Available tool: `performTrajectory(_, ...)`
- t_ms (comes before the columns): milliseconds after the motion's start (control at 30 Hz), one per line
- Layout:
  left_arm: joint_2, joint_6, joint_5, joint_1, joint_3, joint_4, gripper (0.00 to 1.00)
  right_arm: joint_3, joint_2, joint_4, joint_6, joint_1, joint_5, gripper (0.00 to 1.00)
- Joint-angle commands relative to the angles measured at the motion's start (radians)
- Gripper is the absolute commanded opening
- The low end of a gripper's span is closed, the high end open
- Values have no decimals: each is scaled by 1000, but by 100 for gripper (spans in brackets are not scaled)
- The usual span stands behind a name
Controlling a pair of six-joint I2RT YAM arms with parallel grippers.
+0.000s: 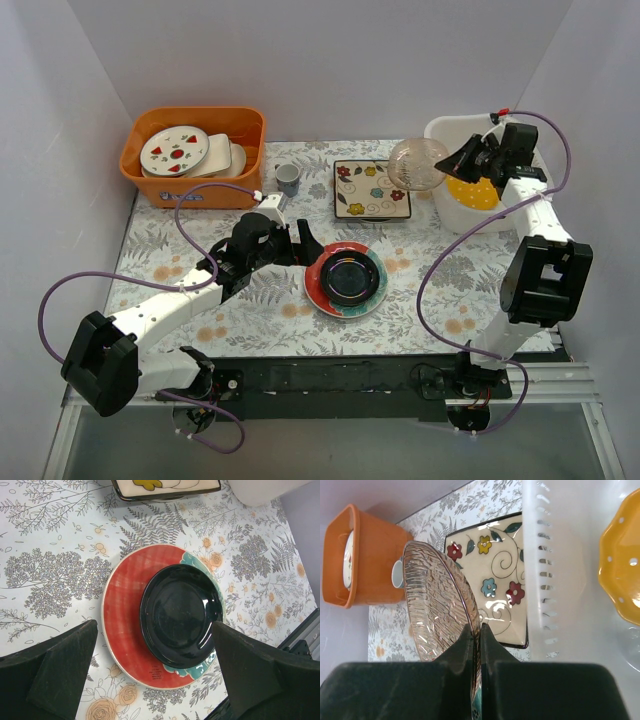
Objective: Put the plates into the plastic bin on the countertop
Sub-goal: Place the plate in the plastic bin.
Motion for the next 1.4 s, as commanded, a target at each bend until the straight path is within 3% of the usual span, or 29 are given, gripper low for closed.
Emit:
performTrajectory(0, -12, 11, -16, -4, -5, 10, 98, 60, 5, 79, 44, -35, 3, 1)
performTrajectory(867, 29, 35, -28, -4, 9, 7, 98, 18, -52, 190, 130, -98, 346, 1)
performTrajectory(1367, 28, 38, -37, -4, 7, 6, 98, 3, -78, 196, 89, -104, 516, 1)
